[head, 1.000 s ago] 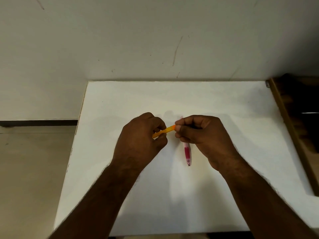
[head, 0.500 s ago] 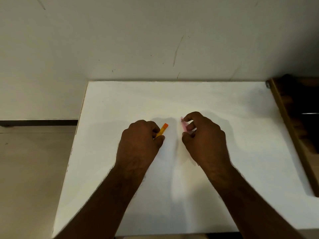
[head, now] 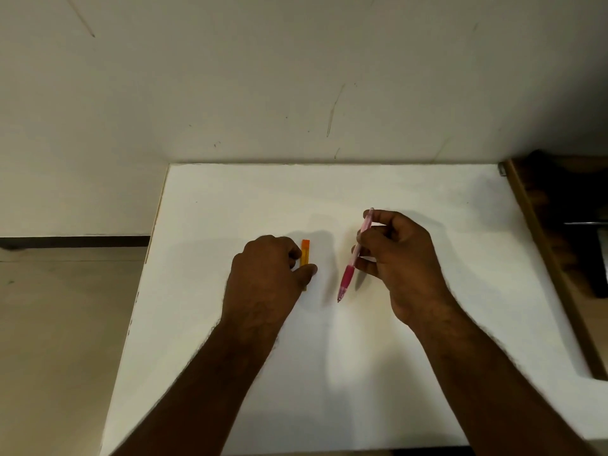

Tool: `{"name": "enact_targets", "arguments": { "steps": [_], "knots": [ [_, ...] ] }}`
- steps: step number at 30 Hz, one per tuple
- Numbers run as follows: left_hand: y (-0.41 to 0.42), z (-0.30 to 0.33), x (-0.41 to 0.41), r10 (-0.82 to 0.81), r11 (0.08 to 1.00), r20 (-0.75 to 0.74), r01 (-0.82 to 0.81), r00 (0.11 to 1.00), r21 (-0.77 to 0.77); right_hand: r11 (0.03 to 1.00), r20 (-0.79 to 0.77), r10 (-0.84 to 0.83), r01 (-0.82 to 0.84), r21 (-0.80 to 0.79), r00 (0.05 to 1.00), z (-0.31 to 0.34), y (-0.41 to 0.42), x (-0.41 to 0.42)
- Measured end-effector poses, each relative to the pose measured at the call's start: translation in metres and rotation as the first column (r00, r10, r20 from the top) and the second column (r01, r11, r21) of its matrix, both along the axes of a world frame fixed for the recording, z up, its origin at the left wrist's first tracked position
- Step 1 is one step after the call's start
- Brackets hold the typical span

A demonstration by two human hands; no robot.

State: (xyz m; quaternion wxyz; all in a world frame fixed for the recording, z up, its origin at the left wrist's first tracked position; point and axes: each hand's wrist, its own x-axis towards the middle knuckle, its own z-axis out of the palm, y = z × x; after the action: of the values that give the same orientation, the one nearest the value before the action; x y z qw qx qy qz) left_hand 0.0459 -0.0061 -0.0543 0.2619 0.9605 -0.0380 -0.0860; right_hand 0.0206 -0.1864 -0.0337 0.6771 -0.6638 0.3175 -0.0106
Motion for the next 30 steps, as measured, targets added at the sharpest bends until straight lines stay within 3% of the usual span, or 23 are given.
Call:
{"name": "enact_targets", "arguments": {
  "steps": [17,22,27,29,30],
  "knots": [
    [0.003,0.004,0.005,0.051,0.999,0.034,-0.052,0.998,0.012,0.971,0.084,-0.052,0.031,0.236,0.995,0.004,0.003,0.006],
    [0.008,0.021,-0.001,0.061,0.998,0.143,-0.059,0.988,-0.018,0.876,0.179,-0.177,0.072,0.476,0.968,0.032,0.012,0.003],
    [0.006,0.050,-0.033,0.119,0.964,0.308,-0.036,0.944,-0.263,0.623,0.302,-0.331,-0.033,0.782,0.894,0.066,0.012,-0.029],
    [0.001,0.052,-0.045,0.234,0.859,0.213,-0.099,0.949,-0.502,0.543,0.343,-0.382,-0.092,0.835,0.858,0.063,0.012,-0.046],
    [-0.002,0.054,-0.050,0.290,0.733,0.086,-0.163,0.953,-0.660,0.521,0.347,-0.407,-0.097,0.848,0.845,0.061,0.011,-0.053]
  ]
}}
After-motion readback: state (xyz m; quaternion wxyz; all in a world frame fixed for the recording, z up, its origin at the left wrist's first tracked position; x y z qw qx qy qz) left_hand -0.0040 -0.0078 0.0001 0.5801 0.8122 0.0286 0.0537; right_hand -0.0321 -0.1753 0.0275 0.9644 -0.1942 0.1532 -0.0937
